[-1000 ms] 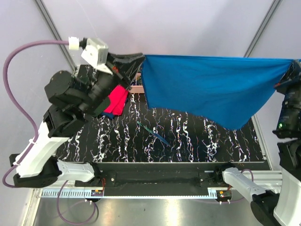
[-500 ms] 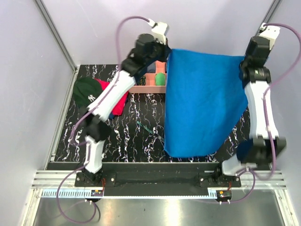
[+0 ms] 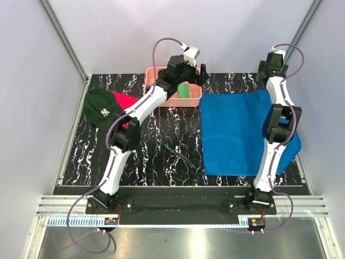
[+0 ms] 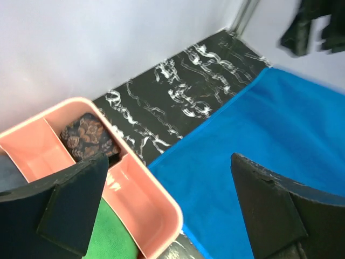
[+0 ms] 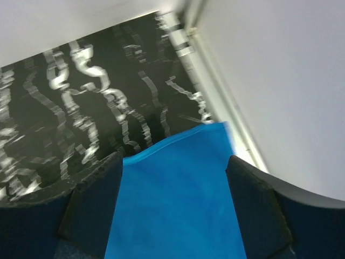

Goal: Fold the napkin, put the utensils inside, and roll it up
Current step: Flatten the napkin out

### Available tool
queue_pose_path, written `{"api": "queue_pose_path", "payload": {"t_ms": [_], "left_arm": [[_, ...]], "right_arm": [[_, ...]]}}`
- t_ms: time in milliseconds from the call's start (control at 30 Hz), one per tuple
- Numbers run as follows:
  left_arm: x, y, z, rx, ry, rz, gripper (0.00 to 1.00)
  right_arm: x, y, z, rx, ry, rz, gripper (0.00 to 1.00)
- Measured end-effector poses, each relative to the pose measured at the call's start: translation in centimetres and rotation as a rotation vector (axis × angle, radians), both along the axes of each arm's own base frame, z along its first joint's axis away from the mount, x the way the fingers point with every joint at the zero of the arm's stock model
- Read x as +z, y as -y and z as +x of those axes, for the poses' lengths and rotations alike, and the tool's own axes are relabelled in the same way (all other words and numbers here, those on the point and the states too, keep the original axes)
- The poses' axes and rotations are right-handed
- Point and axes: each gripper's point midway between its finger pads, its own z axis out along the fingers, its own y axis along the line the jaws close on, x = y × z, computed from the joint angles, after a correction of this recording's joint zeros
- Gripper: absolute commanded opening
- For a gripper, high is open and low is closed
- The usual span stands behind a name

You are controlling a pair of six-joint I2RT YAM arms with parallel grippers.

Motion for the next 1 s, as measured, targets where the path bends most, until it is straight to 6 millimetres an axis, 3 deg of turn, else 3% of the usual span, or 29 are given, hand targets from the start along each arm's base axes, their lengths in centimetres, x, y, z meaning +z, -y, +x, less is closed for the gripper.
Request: {"api": "queue_pose_path", "payload": {"t_ms": [133,367,433,500,633,733,867,1000], "left_arm": [[4.5,-1.0,-2.5,-0.017,0.055,-0.031,0.99],[15.5,-4.9,-8.4,-0.005,0.189,-0.099,0.99],[17.8,-6.3,-10.0,0.011,0.210,-0.103,0.99],[18.6,-7.5,-11.3,0.031,0.204,-0.097,0.99],[16.0,-10.4,-13.8,0.089,0.124,-0.045,0.99],[11.3,-12.8,-15.6,0.144,0.005,0.009,0.99],[6.8,-15.1,-17.4,0.180,-0.118,0.085,0.99],[4.4,-17.3,-19.9,0.201,-0.188,0.148,0.99]], "right_arm": [[0.8,-2.4,-1.1,0.078,0.017,0.088,0.89],[2.5,-8.0,-10.2,0.107,0.023,0.281,0.92],[1.8,-9.2,-13.1,0.081,0.009,0.330,0.95],[0.3,-9.8,-15.4,0.043,-0.020,0.365,0.98],[-4.8,-9.7,-20.3,-0.083,-0.144,0.408,0.99],[-7.9,-9.7,-23.1,-0.142,-0.241,0.442,0.98],[-9.9,-9.9,-23.9,-0.177,-0.293,0.477,0.95],[-12.9,-11.2,-24.1,-0.185,-0.362,0.550,0.93]]}}
